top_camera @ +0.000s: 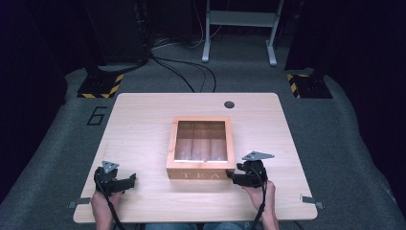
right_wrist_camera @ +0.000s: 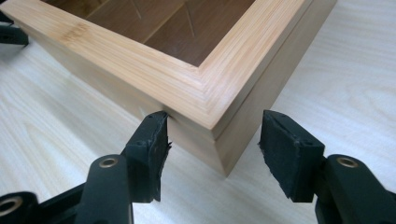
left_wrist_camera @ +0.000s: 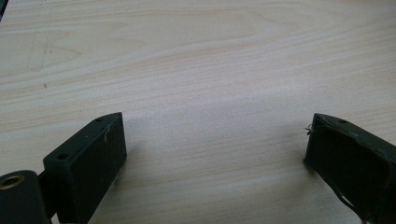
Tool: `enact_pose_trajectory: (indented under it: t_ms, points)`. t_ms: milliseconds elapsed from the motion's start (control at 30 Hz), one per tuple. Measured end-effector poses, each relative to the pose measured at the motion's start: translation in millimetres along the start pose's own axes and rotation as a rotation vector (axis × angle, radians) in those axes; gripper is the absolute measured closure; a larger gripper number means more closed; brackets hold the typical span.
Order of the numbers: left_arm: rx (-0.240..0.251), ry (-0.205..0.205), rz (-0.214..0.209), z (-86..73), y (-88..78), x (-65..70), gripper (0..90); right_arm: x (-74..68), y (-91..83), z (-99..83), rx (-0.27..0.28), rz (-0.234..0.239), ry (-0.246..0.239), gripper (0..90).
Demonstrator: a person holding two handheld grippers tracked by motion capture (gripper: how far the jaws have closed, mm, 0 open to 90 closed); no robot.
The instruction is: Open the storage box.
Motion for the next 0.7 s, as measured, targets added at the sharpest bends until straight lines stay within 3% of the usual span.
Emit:
enact_pose_trajectory:
  t_ms: [233, 433, 567, 700]
  points:
    - [0.001, 0.000, 0.000, 0.0, 0.0, 0.0, 5.0, 2.2, -3.1, -1.7, 0.015, 0.009, 0.009, 38.1]
    - [0.000, 0.000, 0.000, 0.0, 0.0, 0.0, 5.0, 9.1, -9.6, -5.1, 0.026, -0.002, 0.010, 23.7]
    - [0.000, 0.000, 0.000, 0.0, 0.0, 0.0, 5.0, 16.7, -14.8, -11.5, 0.034, -0.032, 0.014, 16.9]
    - [-0.001, 0.000, 0.000, 0.0, 0.0, 0.0, 5.0, 34.8, -20.7, -20.6, 0.046, -0.088, 0.030, 14.3]
Point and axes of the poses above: each handheld gripper's, and its own axes: y roughly forward along the jaws, z roughly out of its top, x roughly to its right, the point moved 1 cm from there along y, roughly forward along the jaws, and after that the axes turned 15 degrees about -z, right-handed, at the moved point
